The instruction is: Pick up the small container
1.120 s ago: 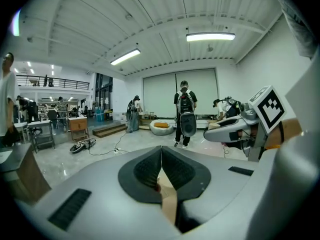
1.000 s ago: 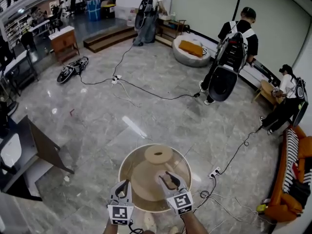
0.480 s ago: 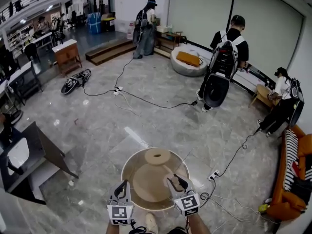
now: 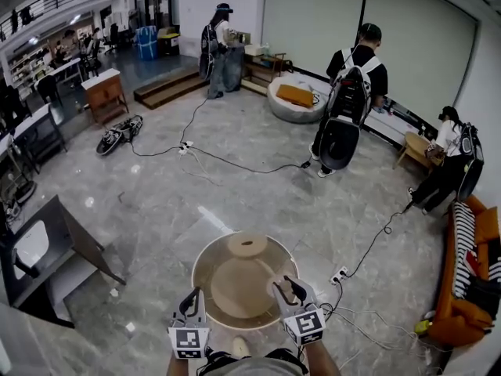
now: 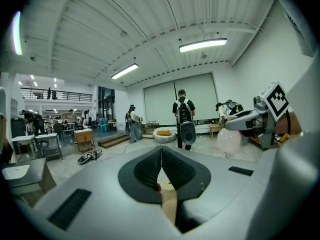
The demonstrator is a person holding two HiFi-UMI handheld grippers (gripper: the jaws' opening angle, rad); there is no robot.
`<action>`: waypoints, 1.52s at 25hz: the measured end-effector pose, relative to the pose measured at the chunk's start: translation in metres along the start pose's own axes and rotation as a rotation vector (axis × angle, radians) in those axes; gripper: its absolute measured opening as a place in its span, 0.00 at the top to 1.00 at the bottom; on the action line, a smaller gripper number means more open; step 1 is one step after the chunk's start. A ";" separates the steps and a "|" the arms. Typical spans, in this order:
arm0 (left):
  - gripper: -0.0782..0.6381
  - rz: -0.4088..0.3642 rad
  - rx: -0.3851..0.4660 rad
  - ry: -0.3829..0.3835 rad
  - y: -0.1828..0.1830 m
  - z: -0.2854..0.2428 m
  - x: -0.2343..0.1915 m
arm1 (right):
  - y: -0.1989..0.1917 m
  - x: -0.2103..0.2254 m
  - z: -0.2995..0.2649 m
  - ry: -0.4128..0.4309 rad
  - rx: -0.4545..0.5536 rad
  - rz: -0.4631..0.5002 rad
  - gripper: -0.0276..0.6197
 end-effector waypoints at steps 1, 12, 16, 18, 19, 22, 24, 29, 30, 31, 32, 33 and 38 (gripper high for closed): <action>0.87 -0.003 0.001 0.000 0.000 0.002 0.002 | 0.000 0.000 0.004 -0.002 0.003 0.002 0.76; 0.87 -0.013 -0.013 -0.002 0.000 0.010 0.007 | -0.005 0.006 0.025 -0.030 -0.004 -0.002 0.76; 0.87 -0.008 -0.014 -0.009 0.000 0.005 0.018 | -0.008 0.014 0.028 -0.029 0.004 -0.005 0.76; 0.87 -0.012 -0.014 -0.012 0.003 0.003 0.022 | -0.007 0.017 0.029 -0.025 0.002 -0.005 0.76; 0.87 -0.012 -0.014 -0.013 0.004 0.002 0.023 | -0.007 0.018 0.028 -0.024 0.000 -0.004 0.76; 0.87 -0.010 -0.014 -0.014 0.005 0.001 0.021 | -0.007 0.016 0.026 -0.024 -0.003 0.000 0.76; 0.87 -0.009 -0.012 -0.013 0.005 0.001 0.019 | -0.008 0.015 0.025 -0.028 -0.006 0.003 0.76; 0.87 -0.005 -0.013 -0.013 0.004 0.000 0.022 | -0.008 0.018 0.027 -0.028 -0.005 0.002 0.76; 0.87 -0.004 -0.014 -0.014 0.003 0.000 0.022 | -0.008 0.017 0.028 -0.027 -0.003 0.002 0.76; 0.87 -0.001 -0.015 -0.015 0.001 0.000 0.023 | -0.008 0.016 0.028 -0.027 -0.002 0.003 0.76; 0.87 0.001 -0.016 -0.016 0.000 0.000 0.023 | -0.008 0.016 0.028 -0.027 -0.001 0.004 0.76; 0.87 0.002 -0.016 -0.016 -0.001 0.001 0.023 | -0.008 0.015 0.028 -0.027 0.000 0.005 0.76; 0.87 0.001 -0.018 -0.018 0.000 0.002 0.026 | -0.006 0.016 0.031 -0.026 0.003 0.009 0.76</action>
Point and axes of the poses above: the fingertips, and each gripper's own axes: z backward along the fingers, x to its right, y out of its top, the point moved 4 cm from there along z, backward along the fingers, and after that the axes turned 8 degrees about -x, right-handed, at the moved point
